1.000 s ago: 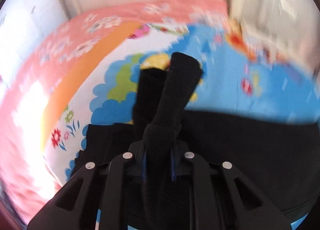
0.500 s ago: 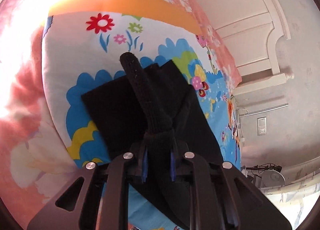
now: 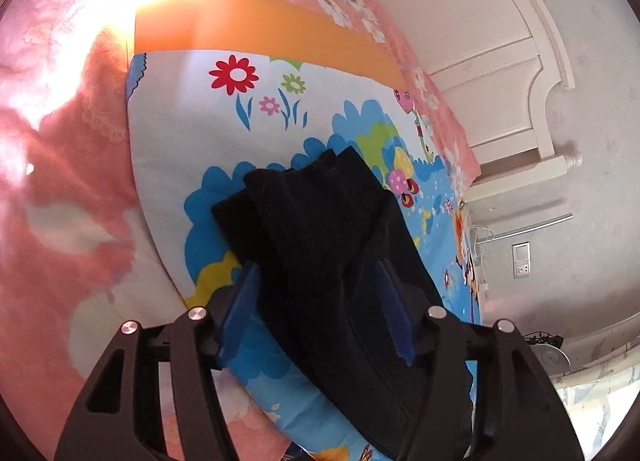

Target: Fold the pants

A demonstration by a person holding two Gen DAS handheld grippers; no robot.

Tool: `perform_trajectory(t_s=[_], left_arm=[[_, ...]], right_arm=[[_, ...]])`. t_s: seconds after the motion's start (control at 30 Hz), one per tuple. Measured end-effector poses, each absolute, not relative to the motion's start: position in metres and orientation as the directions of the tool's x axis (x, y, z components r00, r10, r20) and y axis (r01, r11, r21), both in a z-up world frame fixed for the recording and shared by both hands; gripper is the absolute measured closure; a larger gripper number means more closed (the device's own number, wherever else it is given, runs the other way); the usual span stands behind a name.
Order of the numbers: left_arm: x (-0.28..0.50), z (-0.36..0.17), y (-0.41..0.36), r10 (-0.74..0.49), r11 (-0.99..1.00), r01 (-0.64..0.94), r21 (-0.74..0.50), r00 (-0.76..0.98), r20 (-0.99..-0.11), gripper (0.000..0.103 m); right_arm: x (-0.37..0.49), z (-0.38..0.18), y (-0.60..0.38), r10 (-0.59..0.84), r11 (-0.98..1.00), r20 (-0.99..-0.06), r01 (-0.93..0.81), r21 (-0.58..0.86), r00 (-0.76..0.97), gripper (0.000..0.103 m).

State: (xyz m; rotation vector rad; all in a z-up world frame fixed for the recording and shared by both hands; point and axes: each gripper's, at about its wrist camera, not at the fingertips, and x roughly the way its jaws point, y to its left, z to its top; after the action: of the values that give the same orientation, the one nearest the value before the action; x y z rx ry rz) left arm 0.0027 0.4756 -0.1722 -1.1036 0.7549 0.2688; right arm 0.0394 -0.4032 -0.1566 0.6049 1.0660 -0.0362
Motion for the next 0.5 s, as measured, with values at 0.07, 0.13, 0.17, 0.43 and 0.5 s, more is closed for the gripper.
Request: perform_trajectory(t_s=[0.07,0.13,0.17,0.43,0.5], left_arm=[[0.016,-0.173,0.473,-0.189,0.502,-0.536,-0.678,0.697,-0.691,0.081],[0.019,-0.175,0.471,-0.173,0.529,-0.556,-0.641,0.668,-0.723,0.087],[0.016,-0.172,0.472,-0.154,0.538,-0.560,-0.630,0.669,-0.727,0.089],[0.007,-0.168,0.470,-0.080,0.545,-0.588,-0.598,0.674,-0.735,0.082],[-0.006,-0.159,0.465,-0.025,0.525,-0.602,-0.601,0.695,-0.718,0.056]], right_arm=[[0.039,-0.156,-0.401,0.246,0.844,-0.830,0.311,0.438,0.501,0.086],[0.039,-0.155,-0.401,0.243,0.846,-0.829,0.308,0.435,0.503,0.086],[0.038,-0.154,-0.401,0.249,0.844,-0.825,0.303,0.442,0.507,0.087],[0.042,-0.154,-0.397,0.236,0.877,-0.842,0.268,0.399,0.484,0.087],[0.037,-0.151,-0.398,0.236,0.879,-0.840,0.262,0.399,0.489,0.087]])
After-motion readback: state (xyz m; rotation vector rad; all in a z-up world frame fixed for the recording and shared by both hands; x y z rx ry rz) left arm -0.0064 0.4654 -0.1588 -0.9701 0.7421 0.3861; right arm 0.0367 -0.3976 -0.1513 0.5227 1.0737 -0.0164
